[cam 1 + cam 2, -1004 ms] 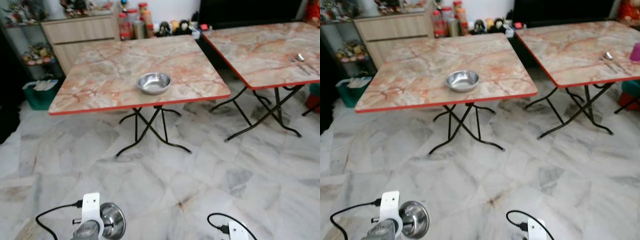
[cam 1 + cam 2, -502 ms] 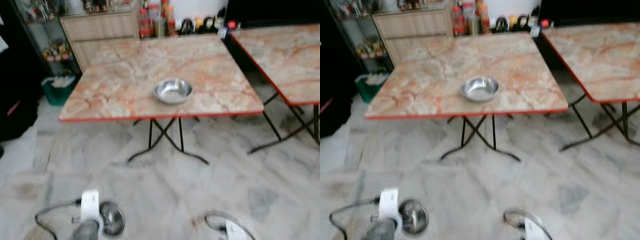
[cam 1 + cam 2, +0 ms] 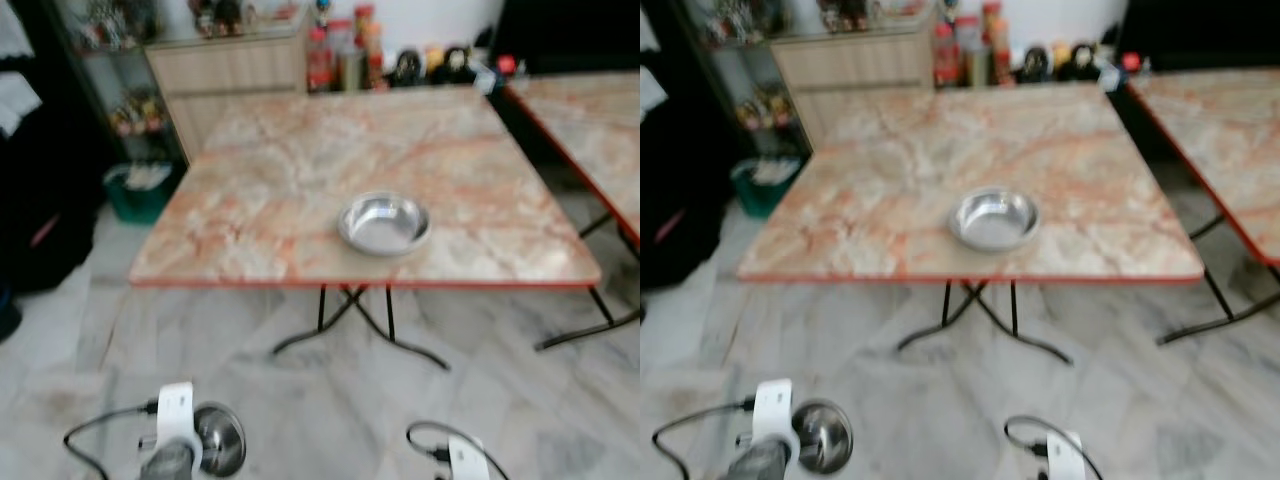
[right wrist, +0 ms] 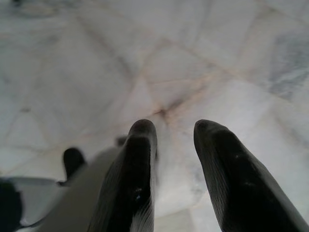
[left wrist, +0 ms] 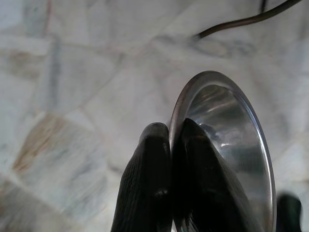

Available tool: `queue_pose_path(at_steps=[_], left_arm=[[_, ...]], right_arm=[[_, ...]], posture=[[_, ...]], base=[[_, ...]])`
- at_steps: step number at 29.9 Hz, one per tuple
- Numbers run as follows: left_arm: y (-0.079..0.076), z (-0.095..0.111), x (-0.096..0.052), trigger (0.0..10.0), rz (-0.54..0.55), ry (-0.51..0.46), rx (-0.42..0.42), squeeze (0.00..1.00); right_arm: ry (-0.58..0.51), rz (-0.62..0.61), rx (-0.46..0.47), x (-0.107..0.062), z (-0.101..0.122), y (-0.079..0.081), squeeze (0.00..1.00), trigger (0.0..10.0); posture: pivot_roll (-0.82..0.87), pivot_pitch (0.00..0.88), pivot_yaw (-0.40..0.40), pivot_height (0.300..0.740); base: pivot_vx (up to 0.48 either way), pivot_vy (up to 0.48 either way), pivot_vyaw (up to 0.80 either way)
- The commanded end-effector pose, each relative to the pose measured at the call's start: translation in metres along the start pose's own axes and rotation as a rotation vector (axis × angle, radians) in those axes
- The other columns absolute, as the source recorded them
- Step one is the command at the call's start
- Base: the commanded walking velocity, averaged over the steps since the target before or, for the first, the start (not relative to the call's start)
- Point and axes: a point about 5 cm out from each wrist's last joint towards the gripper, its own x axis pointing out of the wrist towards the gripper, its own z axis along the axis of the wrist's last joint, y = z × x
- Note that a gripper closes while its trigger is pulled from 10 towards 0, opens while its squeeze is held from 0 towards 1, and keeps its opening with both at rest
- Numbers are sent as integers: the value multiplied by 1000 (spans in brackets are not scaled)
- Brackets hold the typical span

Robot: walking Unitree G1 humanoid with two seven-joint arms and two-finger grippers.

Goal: Setting the table

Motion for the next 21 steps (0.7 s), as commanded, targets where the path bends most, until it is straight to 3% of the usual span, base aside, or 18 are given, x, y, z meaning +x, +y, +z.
queue_pose_path(at_steps=[1,6,12,21], left_arm=[[-2,1,0,10000,-5,-7,7,0],[-1,1,0,10000,-2,-6,10,0],[1,7,1,10000,-8,-34,29,0],[23,34,0,10000,72,-210,-24,0]], right_arm=[[-6,-7,-3,0,2,-2,0,10000],[-2,-5,-6,0,1,-2,0,10000],[1,-4,-7,0,0,-1,0,10000],[1,-7,-3,0,0,-2,0,10000]], posture=[[-19,0,65,740],[-21,0,66,740],[-23,0,69,740],[-10,0,67,740]], base=[[480,0,0],[439,0,0],[0,0,0],[0,0,0]])
